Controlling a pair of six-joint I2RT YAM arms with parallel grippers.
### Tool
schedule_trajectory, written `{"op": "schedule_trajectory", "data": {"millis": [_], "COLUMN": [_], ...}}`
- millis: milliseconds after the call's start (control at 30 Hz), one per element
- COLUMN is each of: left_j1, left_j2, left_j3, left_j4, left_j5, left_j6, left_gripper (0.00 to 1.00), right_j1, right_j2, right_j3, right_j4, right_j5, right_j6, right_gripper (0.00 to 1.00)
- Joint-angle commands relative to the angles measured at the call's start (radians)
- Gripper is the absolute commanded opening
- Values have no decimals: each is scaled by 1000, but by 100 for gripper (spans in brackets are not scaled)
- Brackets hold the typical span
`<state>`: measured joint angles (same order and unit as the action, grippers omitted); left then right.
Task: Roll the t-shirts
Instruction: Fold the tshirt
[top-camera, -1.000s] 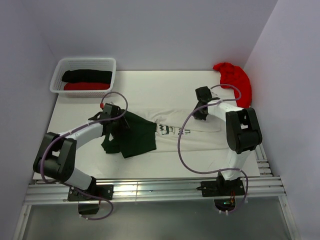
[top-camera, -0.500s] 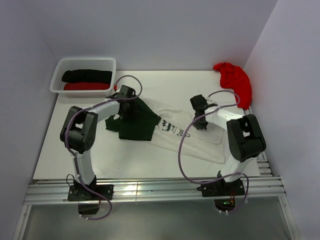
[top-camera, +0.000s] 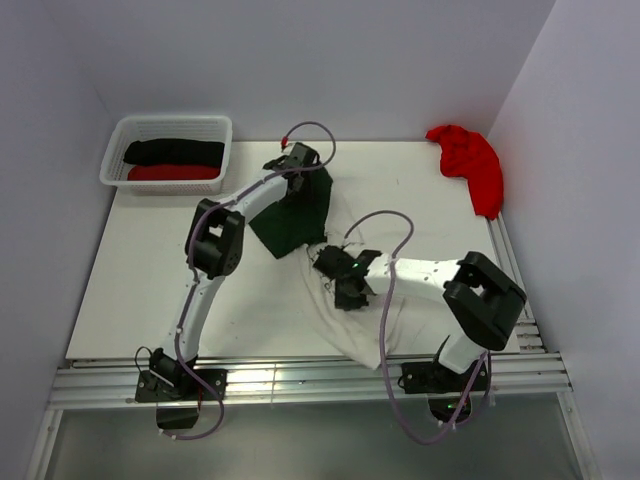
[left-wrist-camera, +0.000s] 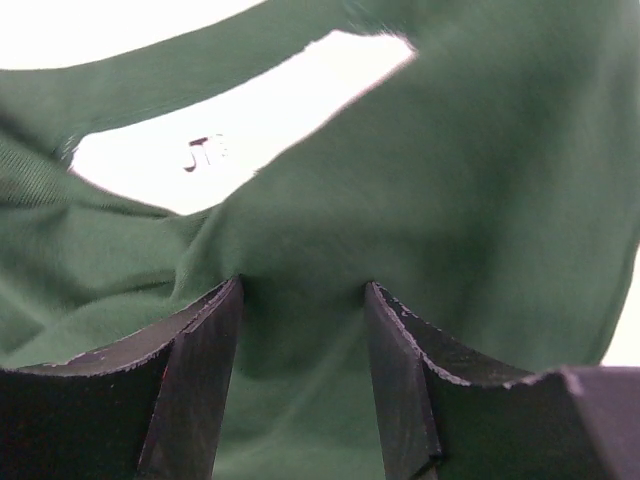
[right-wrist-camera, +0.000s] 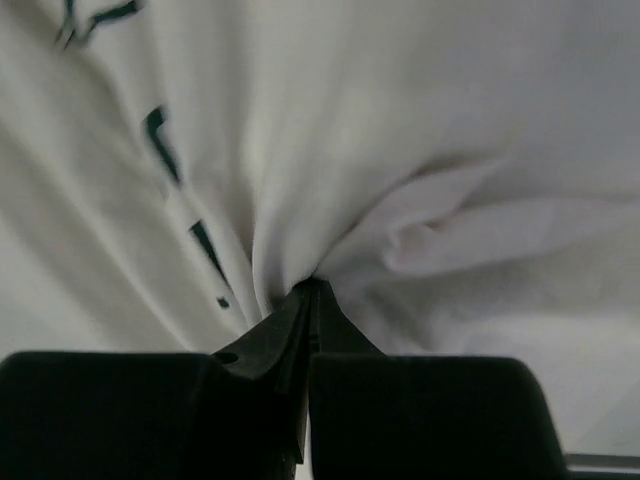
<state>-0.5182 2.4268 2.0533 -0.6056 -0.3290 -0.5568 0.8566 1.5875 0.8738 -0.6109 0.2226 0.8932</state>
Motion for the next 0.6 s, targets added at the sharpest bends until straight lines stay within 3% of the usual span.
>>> {"op": "schedule_trajectory", "data": {"millis": [0,133,200,267,333,467,567], "left_j1": [-61,-98,-92,-82,-57,-10,3], "left_j2": [104,137,103,5,-117,-285,-399], "left_j3": [122,252,240,170,86,25,-40], "left_j4": [-66,-65,-45,5,42,49,15], "left_j5": [100,102,94,79,99,128,128], "left_j6": [35,51,75,92,95,90,86], "left_gripper": [57,59,60,62,65,69,71], "right_j1": [168,239,231,222,167,-11,-151], "right_j2": [63,57,-13,-126,-205,-355,-357], "right_j3": [48,185,201,188,150,85,76], "right_j4": [-61,-46,-64,-59,-41,29,72], "right_j5": [-195,-218,-174,-134,-123,-163,-180], "right_j6": [99,63,46,18,-17,-85,-157], "right_gripper": [0,0,3,30,47,49,49]}}
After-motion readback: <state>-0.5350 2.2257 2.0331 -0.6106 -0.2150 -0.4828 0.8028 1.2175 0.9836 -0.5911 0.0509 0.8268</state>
